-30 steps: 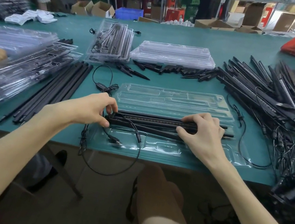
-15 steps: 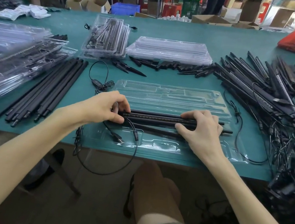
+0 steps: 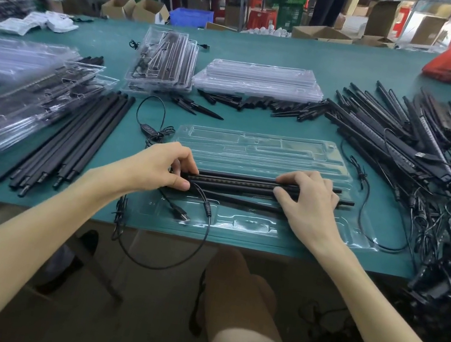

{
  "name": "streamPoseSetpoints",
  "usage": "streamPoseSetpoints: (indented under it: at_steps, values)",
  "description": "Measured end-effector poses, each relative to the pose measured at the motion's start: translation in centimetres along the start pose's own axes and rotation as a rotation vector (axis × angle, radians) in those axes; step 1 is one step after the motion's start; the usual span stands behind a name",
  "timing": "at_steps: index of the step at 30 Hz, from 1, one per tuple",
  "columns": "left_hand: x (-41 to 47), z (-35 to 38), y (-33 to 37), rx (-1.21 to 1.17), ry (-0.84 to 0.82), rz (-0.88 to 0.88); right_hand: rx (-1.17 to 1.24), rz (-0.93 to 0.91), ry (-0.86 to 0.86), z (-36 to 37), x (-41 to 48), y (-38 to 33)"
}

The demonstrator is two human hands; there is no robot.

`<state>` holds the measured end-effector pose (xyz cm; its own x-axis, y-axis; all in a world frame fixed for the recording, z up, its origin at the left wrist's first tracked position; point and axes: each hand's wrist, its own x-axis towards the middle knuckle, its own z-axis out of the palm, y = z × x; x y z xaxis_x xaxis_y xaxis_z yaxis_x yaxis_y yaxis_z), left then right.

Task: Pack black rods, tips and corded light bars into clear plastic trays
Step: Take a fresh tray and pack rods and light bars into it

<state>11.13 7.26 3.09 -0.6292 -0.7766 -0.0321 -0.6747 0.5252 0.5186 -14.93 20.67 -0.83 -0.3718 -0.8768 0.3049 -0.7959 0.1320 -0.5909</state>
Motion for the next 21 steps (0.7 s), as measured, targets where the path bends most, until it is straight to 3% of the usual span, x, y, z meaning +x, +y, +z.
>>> streamPoseSetpoints:
  at_steps: [6,11,15,18,21]
  values:
    - [1.1,-2.0,0.6,-0.020,-0.156,0.016,-0.010,0.014,-0.004,0.0,0.0,-0.1]
    - [5.5,-2.5,0.3,-0.087,0.159,0.030,-0.020,0.018,0.017,0.2,-0.1,-0.1]
    - [10.6,-2.1,0.2,0.177,0.292,-0.006,-0.021,0.035,0.035,0.5,0.0,0.1]
    - [13.4,-1.7,0.3,0.529,0.247,0.008,-0.048,0.023,0.039,0.9,0.2,0.2]
    - [15.5,-1.3,-0.1,0.676,0.201,0.008,-0.061,0.013,0.061,1.4,0.4,0.2]
